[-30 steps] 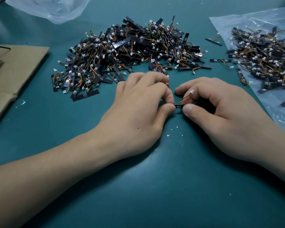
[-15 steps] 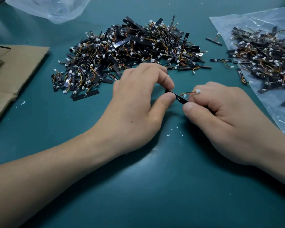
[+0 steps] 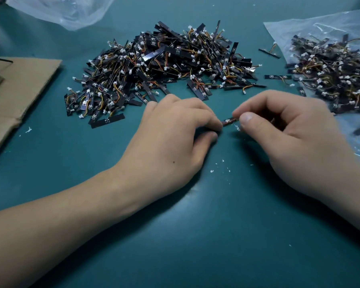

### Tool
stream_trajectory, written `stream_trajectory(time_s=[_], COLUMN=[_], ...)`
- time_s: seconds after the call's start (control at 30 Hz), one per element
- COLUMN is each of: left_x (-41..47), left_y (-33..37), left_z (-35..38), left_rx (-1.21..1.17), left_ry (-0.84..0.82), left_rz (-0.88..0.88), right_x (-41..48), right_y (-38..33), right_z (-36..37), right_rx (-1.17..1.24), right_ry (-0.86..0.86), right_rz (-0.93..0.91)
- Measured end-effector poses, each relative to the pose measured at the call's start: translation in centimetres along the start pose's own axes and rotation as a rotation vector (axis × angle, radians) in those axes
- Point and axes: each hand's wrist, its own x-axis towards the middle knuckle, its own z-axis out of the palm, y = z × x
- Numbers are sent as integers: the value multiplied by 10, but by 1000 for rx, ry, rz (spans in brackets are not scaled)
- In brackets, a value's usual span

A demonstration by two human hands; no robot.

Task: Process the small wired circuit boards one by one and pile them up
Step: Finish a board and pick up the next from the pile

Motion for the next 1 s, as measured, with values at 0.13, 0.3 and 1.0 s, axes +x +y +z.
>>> stream_trajectory(time_s=[0.13,0.3,1.0], left_x=[-2,-3,2], left_y=[-1,-2,3], left_z=[1,2,-4], left_rx=[-134,-218,-302], left_ry=[15,17,39], left_rz=[-9,-54,-110], right_x=[2,1,2], right_y=[0,-9,-8], right_z=[-2,0,-3], right_rx=[-59,-198,-30], right_ry=[-52,-173,-74], right_rz=[63,3,-17])
